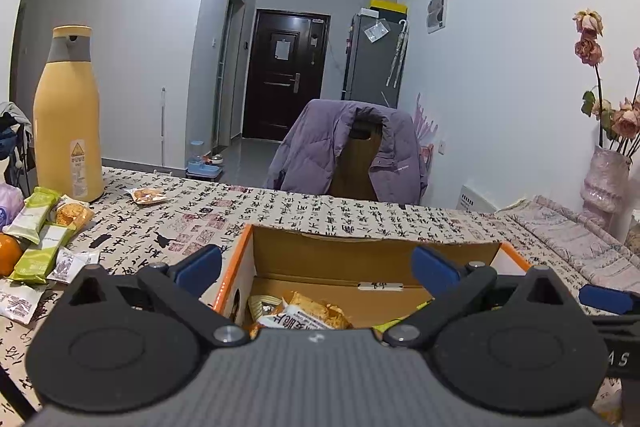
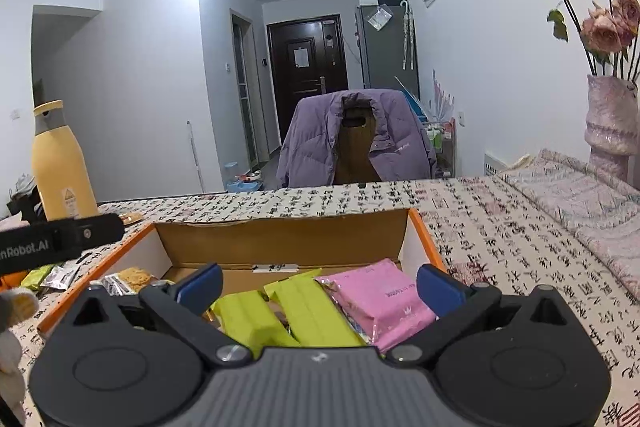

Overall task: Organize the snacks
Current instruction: 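Lower the cracker pack and pink packet into the box and open both tools, then withdraw both tools from the box back toward the snack pile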

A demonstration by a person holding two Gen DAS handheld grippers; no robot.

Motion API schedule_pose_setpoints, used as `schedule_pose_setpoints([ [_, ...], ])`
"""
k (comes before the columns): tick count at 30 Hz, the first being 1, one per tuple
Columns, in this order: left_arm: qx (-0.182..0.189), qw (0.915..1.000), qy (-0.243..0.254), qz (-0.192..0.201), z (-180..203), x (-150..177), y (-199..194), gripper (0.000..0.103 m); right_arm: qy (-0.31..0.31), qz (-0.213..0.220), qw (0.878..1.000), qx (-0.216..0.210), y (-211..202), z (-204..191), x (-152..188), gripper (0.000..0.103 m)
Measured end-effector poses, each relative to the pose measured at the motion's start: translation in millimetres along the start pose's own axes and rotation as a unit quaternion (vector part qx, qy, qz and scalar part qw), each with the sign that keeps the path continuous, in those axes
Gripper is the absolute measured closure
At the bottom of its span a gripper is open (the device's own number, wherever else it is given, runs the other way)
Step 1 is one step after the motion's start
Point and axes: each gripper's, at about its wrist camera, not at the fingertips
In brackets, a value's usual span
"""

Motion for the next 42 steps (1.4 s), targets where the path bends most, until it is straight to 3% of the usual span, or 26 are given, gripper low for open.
schedule_pose_setpoints([
  [19, 0.006, 1.0000, 0.002, 0.005, -11.0, -16.6, -77.0, 0.000, -0.028, 0.015, 0.999, -0.005, -78.5, -24.5, -13.4, 0.000],
  [34, 0.000, 0.9991, 0.028, -0.033, -42.0, 34.2, -126.7, 0.000, -0.015, -0.023, 1.000, 0.005, -121.9, -26.1, 28.1, 0.000],
  [42, -0.003, 0.9970, 0.029, -0.072, -56.2, 61.7, -127.1, 0.000, -0.026, -0.066, 0.997, 0.003, -122.6, -32.2, 48.4, 0.000],
])
Point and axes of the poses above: each gripper's, at about its wrist camera, not at the fingertips, and y roughly the way its jaws point, z to its right, x to its underside, and after that the axes turned 10 degrees about z, right-handed
